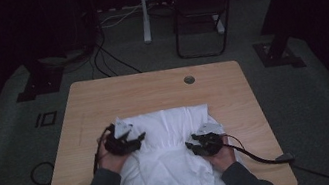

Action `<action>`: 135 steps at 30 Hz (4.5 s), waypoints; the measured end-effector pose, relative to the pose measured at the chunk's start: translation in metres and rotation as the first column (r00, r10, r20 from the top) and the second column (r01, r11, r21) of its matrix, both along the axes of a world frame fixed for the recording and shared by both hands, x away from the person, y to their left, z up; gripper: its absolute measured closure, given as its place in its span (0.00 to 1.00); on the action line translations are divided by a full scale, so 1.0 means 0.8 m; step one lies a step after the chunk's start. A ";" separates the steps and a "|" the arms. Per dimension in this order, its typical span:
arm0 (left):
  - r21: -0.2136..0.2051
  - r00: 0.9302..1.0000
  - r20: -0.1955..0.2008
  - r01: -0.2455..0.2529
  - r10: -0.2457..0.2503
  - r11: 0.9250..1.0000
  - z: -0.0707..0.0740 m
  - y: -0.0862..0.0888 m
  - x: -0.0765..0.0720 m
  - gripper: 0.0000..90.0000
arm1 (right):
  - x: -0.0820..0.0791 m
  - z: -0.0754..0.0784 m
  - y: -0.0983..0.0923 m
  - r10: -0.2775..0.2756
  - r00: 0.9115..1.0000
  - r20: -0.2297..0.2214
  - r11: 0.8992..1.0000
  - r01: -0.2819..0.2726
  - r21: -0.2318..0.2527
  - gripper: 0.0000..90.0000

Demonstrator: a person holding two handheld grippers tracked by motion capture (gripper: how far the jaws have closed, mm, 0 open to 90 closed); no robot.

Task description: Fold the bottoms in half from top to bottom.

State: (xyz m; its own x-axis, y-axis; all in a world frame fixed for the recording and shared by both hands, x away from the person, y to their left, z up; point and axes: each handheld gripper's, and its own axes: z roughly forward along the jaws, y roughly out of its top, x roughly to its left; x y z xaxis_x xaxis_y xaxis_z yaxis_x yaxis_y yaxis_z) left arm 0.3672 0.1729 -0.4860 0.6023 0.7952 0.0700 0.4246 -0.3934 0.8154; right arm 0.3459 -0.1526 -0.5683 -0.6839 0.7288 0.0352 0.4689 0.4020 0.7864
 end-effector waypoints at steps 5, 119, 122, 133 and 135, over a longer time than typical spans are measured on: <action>0.040 0.986 -0.094 -0.132 0.135 0.990 -0.034 0.014 0.066 0.32 | 0.000 0.000 -0.001 0.002 1.000 0.000 1.000 -0.002 -0.001 0.60; 0.083 0.984 -0.140 -0.096 0.107 0.992 -0.073 0.022 -0.009 0.92 | 0.033 0.016 -0.049 0.005 0.998 -0.058 0.999 -0.007 -0.040 0.95; 0.090 0.979 -0.118 -0.157 0.167 0.983 -0.074 0.022 0.016 0.92 | 0.059 0.017 -0.039 -0.032 0.998 -0.052 0.999 0.030 -0.037 0.95; -0.042 0.966 -0.069 -0.251 0.248 0.967 -0.035 0.035 0.033 0.94 | 0.110 0.039 -0.038 -0.104 0.988 -0.109 0.993 0.109 0.036 0.95; -0.140 0.975 -0.047 -0.221 0.217 0.965 -0.013 0.045 0.022 0.94 | 0.104 0.054 -0.049 -0.110 0.992 -0.069 0.990 0.115 0.077 0.95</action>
